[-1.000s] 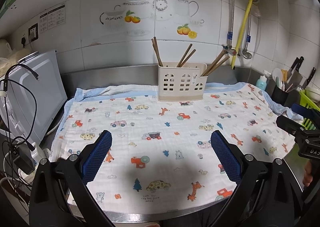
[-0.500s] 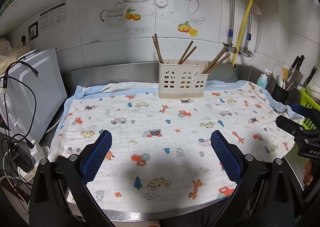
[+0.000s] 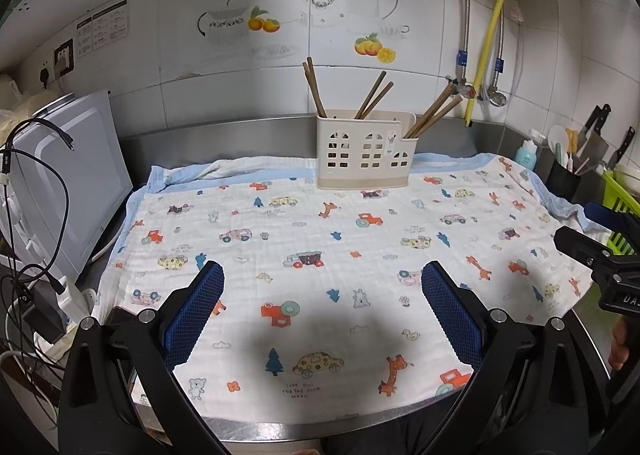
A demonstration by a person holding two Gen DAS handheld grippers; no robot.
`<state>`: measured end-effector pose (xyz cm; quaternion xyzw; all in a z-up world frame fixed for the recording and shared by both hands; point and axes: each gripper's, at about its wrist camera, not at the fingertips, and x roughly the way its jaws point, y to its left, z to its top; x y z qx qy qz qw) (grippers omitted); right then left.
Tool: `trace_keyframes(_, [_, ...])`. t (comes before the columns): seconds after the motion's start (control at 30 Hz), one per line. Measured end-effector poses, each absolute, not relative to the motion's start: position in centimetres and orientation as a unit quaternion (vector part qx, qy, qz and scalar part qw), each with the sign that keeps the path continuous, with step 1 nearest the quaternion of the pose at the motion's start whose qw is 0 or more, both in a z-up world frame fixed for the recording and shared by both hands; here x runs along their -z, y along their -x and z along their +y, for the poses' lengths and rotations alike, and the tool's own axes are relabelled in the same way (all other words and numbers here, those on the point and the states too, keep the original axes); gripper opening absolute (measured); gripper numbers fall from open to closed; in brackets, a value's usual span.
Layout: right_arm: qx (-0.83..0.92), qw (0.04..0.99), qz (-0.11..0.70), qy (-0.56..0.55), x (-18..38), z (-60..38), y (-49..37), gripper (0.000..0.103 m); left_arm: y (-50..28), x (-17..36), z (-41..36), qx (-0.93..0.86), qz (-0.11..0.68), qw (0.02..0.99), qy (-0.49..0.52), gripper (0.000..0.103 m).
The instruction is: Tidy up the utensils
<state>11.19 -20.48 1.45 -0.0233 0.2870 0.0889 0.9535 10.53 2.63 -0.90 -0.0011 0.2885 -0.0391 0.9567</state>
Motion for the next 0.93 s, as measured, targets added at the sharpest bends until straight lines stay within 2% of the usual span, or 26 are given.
trace_keyframes(0.93, [-0.09,0.951,0.297,0.02,-0.63,-20.59,-11.46,0.095,-10.73,1.54,2.63,0.035,0.294,0.955,-0.002,0.098])
